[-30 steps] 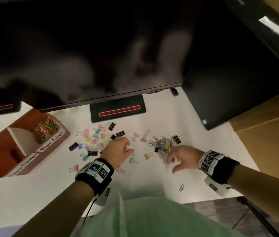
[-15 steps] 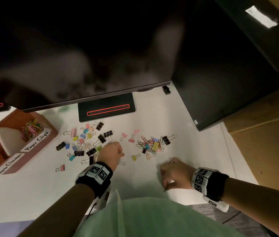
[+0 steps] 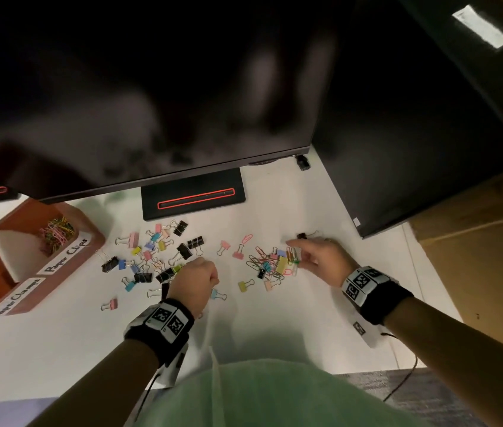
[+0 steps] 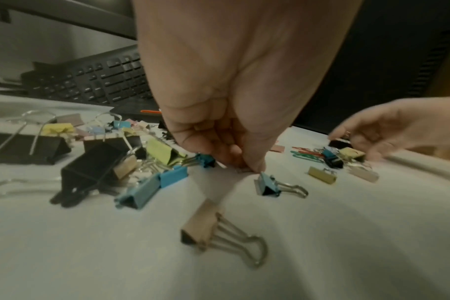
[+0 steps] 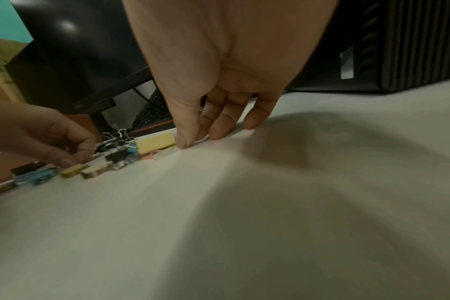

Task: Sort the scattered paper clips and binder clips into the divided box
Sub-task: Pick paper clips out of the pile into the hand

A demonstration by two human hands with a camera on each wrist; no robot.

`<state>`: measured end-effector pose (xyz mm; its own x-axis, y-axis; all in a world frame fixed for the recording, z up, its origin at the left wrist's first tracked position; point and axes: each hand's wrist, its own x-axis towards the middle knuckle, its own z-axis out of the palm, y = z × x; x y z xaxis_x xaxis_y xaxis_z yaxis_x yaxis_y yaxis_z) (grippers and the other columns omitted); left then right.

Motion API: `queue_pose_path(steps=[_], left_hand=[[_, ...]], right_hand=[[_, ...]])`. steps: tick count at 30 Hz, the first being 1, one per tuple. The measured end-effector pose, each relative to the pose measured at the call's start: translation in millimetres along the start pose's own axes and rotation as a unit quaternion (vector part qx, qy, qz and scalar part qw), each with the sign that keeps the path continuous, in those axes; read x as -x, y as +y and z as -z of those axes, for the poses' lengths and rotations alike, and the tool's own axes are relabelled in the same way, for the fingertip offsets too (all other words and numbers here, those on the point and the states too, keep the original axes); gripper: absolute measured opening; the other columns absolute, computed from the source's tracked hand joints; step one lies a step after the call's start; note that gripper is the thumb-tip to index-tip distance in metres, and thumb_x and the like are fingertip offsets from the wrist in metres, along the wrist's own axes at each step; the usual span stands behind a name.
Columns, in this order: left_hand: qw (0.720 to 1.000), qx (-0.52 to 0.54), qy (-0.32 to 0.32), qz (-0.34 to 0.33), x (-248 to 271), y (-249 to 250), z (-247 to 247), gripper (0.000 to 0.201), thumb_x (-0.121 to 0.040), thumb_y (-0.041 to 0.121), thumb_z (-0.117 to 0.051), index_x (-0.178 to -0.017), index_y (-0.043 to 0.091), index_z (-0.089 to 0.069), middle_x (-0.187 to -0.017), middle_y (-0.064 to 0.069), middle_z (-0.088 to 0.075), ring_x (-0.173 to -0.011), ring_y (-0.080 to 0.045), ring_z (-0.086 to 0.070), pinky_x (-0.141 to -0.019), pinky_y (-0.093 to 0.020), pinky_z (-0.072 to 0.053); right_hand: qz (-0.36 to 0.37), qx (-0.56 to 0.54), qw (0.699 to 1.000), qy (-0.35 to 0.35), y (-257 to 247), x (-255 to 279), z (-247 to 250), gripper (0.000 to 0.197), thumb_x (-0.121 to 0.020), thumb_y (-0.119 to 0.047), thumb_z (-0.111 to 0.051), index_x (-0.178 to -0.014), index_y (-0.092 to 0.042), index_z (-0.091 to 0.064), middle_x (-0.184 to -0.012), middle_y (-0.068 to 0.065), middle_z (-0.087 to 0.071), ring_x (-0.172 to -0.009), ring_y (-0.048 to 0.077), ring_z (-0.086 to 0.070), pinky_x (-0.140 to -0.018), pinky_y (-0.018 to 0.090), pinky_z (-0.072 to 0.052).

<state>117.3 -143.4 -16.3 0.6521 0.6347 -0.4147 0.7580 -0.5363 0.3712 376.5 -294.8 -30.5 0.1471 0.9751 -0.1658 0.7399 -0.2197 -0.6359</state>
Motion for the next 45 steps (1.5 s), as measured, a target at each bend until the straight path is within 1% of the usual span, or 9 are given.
queue_pose_path(steps=[6, 9, 13, 18, 22, 27, 32, 38, 45], left_hand=[[0.992, -0.011, -0.056, -0.116, -0.7, 16.2, 5.3, 0.007, -0.091, 0.017, -0.053, -0.095, 0.012, -0.056, -0.085, 0.002, -0.055, -0.080, -0.016, -0.051, -0.072, -0.026, -0.042], [0.988, 0.015, -0.063, -0.140, -13.3, 39.2, 9.5, 0.030, -0.089, 0.018, -0.056, -0.117, 0.018, -0.047, -0.082, 0.004, -0.057, -0.077, -0.015, -0.052, -0.074, -0.027, -0.045], [0.986, -0.010, -0.086, -0.140, -39.4, 61.6, 6.9, 0.049, -0.088, 0.020, -0.059, -0.133, 0.021, -0.041, -0.099, -0.006, -0.065, -0.093, -0.024, -0.061, -0.083, -0.035, -0.050], [0.984, -0.054, -0.068, -0.157, -55.0, 64.5, 1.0, 0.024, -0.088, 0.026, -0.059, -0.109, 0.014, -0.059, -0.107, -0.008, -0.062, -0.112, -0.026, -0.054, -0.092, -0.037, -0.044], [0.986, -0.049, -0.031, -0.155, -54.9, 61.1, -1.8, 0.020, -0.086, 0.026, -0.062, -0.099, 0.011, -0.066, -0.110, -0.006, -0.056, -0.109, -0.024, -0.052, -0.091, -0.037, -0.045], [0.985, -0.065, -0.027, -0.155, -54.4, 54.5, -2.2, 0.017, -0.088, 0.024, -0.059, -0.098, 0.012, -0.063, -0.106, -0.005, -0.059, -0.103, -0.024, -0.052, -0.087, -0.034, -0.043], [0.987, -0.033, -0.004, -0.155, -49.0, 47.0, -4.6, 0.013, -0.086, 0.020, -0.062, -0.095, 0.012, -0.065, -0.097, -0.005, -0.065, -0.094, -0.025, -0.056, -0.085, -0.034, -0.044], [0.984, -0.101, -0.014, -0.143, -47.0, 44.7, -10.8, 0.019, -0.092, 0.026, -0.052, -0.102, 0.014, -0.062, -0.105, -0.003, -0.059, -0.103, -0.024, -0.050, -0.089, -0.035, -0.042], [0.968, -0.178, -0.003, -0.179, -41.0, 43.1, -11.3, 0.009, -0.091, 0.019, -0.054, -0.097, 0.015, -0.060, -0.097, -0.002, -0.062, -0.097, -0.025, -0.054, -0.083, -0.035, -0.040]], right_hand=[[0.011, 0.034, 0.999, 0.014, 5.2, -4.6, -0.4, 0.055, -0.070, -0.015, -0.079, -0.122, -0.026, -0.061, -0.074, -0.005, -0.066, -0.072, 0.020, -0.060, -0.075, 0.034, -0.049], [0.004, 0.031, 0.999, 0.005, 3.8, -3.4, -1.4, 0.051, -0.069, -0.018, -0.080, -0.117, -0.022, -0.065, -0.074, -0.003, -0.068, -0.072, 0.022, -0.061, -0.075, 0.034, -0.049], [-0.021, 0.020, 1.000, -0.008, 0.9, -10.7, -0.3, 0.041, -0.070, -0.022, -0.079, -0.110, -0.019, -0.069, -0.076, 0.003, -0.067, -0.072, 0.022, -0.059, -0.075, 0.035, -0.051], [-0.022, 0.014, 1.000, 0.012, -0.4, -13.4, -5.2, 0.036, -0.062, -0.018, -0.084, -0.096, -0.019, -0.073, -0.081, 0.007, -0.060, -0.076, 0.026, -0.059, -0.074, 0.035, -0.052], [-0.013, -0.007, 1.000, 0.009, 0.0, -12.3, -8.1, 0.032, -0.067, -0.013, -0.081, -0.097, -0.015, -0.072, -0.100, 0.009, -0.061, -0.094, 0.027, -0.059, -0.084, 0.035, -0.051], [0.037, 0.005, 0.999, -0.015, -9.9, -12.5, -17.0, 0.029, -0.071, 0.002, -0.068, -0.097, -0.010, -0.071, -0.100, 0.009, -0.065, -0.092, 0.028, -0.064, -0.088, 0.027, -0.046], [-0.004, -0.001, 1.000, -0.025, -17.1, -13.5, -21.4, 0.027, -0.077, -0.008, -0.067, -0.104, -0.008, -0.068, -0.111, 0.007, -0.062, -0.102, 0.023, -0.058, -0.091, 0.027, -0.045], [-0.044, -0.032, 0.998, -0.009, -23.0, -25.3, -24.6, 0.009, -0.080, -0.003, -0.064, -0.086, -0.005, -0.071, -0.092, 0.012, -0.068, -0.088, 0.030, -0.063, -0.081, 0.031, -0.051], [-0.121, 0.005, 0.990, -0.065, -34.5, -36.0, -14.2, 0.023, -0.088, -0.011, -0.056, -0.110, -0.008, -0.062, -0.106, 0.012, -0.066, -0.101, 0.026, -0.060, -0.087, 0.031, -0.046]])
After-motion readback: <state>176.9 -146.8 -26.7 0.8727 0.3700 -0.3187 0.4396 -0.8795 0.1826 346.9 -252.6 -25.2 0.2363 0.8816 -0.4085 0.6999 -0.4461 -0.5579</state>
